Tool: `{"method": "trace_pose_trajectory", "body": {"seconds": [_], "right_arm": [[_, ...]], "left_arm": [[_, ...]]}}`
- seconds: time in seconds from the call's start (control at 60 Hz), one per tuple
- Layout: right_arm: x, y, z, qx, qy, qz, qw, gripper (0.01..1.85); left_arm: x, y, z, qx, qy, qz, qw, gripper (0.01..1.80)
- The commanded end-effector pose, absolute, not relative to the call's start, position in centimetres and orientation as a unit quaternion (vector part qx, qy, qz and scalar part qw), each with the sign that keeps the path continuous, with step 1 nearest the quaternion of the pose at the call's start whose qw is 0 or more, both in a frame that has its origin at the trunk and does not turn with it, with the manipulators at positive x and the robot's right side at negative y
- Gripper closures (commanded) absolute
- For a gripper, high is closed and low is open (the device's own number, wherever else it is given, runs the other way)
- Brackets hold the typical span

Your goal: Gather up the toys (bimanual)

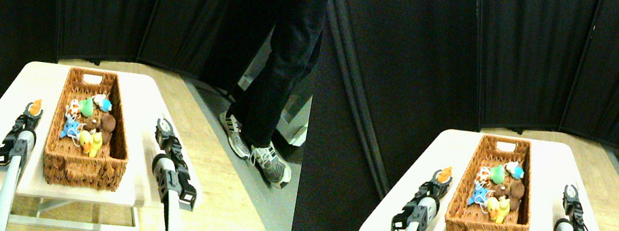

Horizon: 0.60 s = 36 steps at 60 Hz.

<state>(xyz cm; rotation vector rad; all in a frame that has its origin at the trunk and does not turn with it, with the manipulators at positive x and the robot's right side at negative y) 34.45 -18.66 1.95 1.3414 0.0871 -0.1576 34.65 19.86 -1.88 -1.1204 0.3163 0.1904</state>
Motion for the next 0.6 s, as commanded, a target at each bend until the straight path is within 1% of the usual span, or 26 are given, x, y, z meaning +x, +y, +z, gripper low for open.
{"method": "trace_pose_trajectory", "body": {"seconds": [0.017,0.1,0.217,0.267,0.3,0.383,0.483,0.517,0.6], "right_arm": [[35.0,-18.4,2.2,0.619,0.033,-0.06,0.782,1.85],[35.0,-18.3,2.2,0.614,0.03,-0.064,0.786,1.85],[35.1,-18.2,2.2,0.62,0.031,-0.067,0.781,1.85],[35.2,-18.2,2.1,0.621,0.032,-0.069,0.78,1.85],[35.2,-18.2,2.1,0.621,0.031,-0.069,0.78,1.85],[35.4,-18.0,2.1,0.625,0.035,-0.061,0.777,1.85],[35.4,-17.8,2.2,0.6,0.026,-0.052,0.798,1.85],[35.4,-17.8,2.2,0.601,0.027,-0.051,0.797,1.85],[35.6,-17.6,2.1,0.606,0.03,-0.049,0.794,1.85]], "left_arm": [[35.0,19.8,-0.1,-0.528,0.131,0.064,0.836,1.8],[35.0,20.0,0.8,-0.53,0.13,0.064,0.836,1.8],[34.9,20.0,2.1,-0.531,0.125,0.061,0.835,1.8],[35.0,19.7,2.8,-0.54,0.135,0.049,0.829,1.8],[35.0,19.7,2.9,-0.541,0.135,0.048,0.829,1.8],[35.0,18.8,4.4,-0.544,0.157,0.034,0.824,1.8],[35.2,17.6,5.9,-0.546,0.168,0.013,0.821,1.8],[35.2,17.5,6.1,-0.547,0.17,0.011,0.82,1.8],[35.4,16.1,7.4,-0.548,0.18,-0.003,0.817,1.8]]}}
